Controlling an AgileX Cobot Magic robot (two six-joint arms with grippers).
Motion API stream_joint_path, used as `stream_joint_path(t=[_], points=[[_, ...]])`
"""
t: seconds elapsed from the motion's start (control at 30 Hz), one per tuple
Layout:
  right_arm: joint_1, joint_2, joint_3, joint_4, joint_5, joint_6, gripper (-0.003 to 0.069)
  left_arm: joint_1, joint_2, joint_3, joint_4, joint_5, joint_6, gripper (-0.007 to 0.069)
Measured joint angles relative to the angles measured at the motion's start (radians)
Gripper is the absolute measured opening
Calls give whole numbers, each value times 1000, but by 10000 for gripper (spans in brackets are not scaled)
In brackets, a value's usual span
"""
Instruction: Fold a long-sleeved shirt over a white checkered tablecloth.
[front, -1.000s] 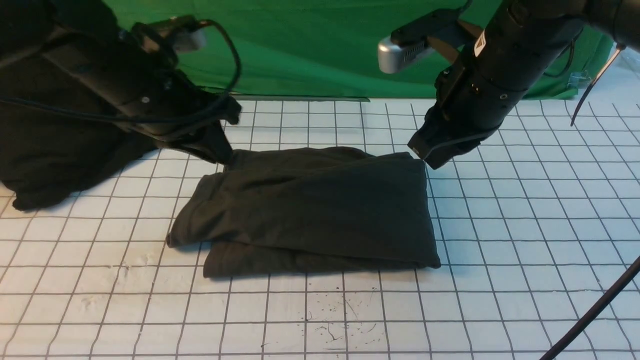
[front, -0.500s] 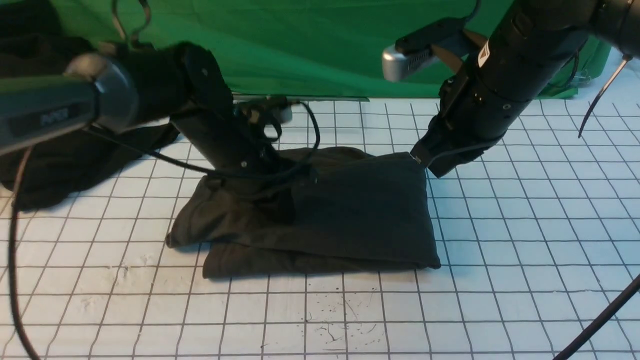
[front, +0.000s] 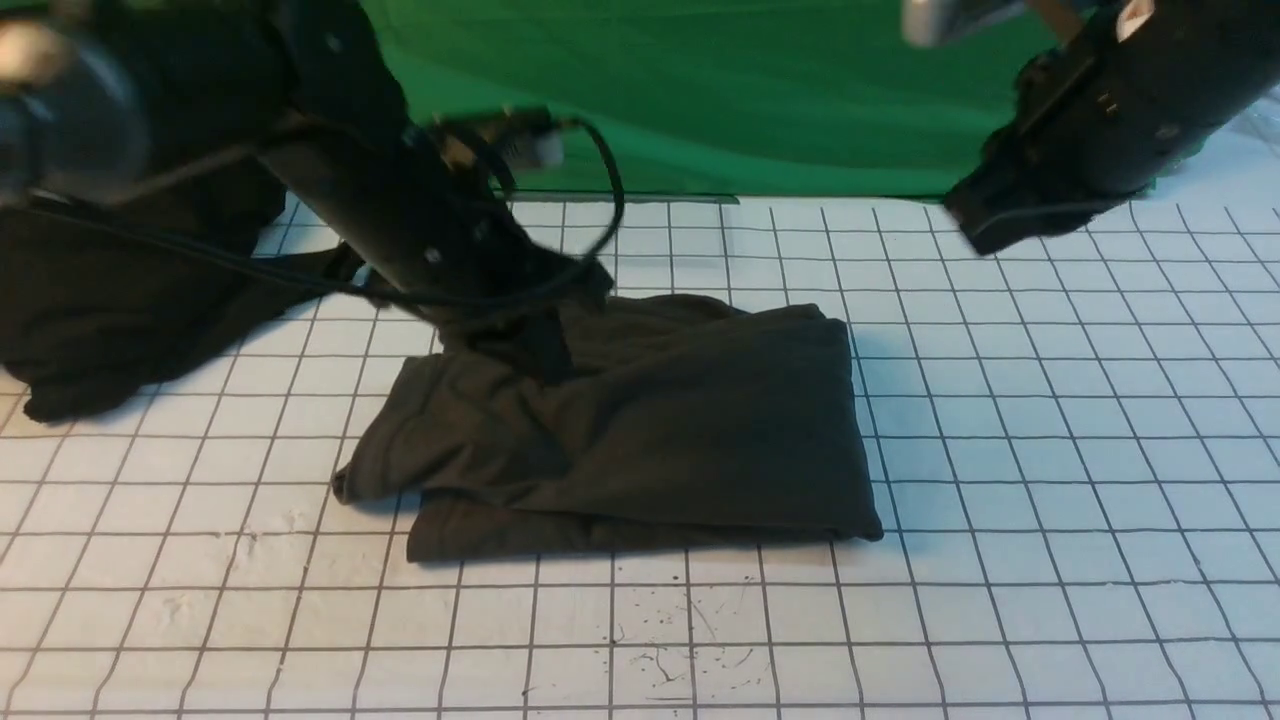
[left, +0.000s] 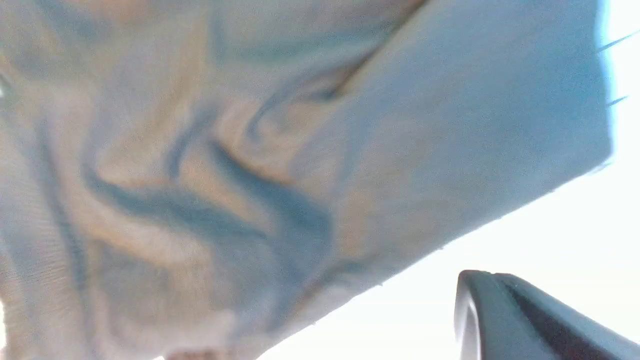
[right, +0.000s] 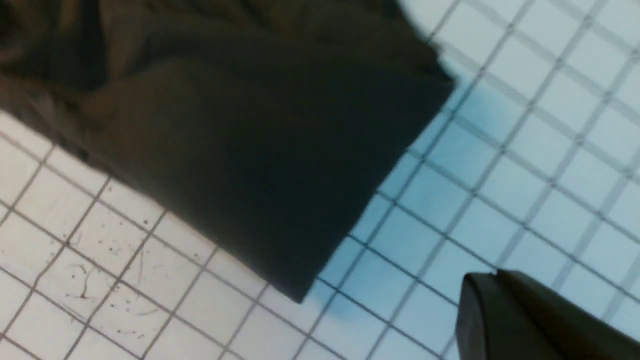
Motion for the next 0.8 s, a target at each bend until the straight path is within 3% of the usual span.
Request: stream_joint_path(t=[0.2,0.57,0.7,0.8], points=[[-78,-273,57,-8,-97,22,8,0,-352,11,27,31,0,-1],[-87,-1041,712,2,-895,51,10,0,-1131,442,20,-109,-83,-1],[-87,-1301,1060,2,-1243,51,16,0,-1455,725,28,-242,-138,-1],[-87,-1395,1204,2,-1402,51,45,0,-1593,859,38,-351,-203,-1]])
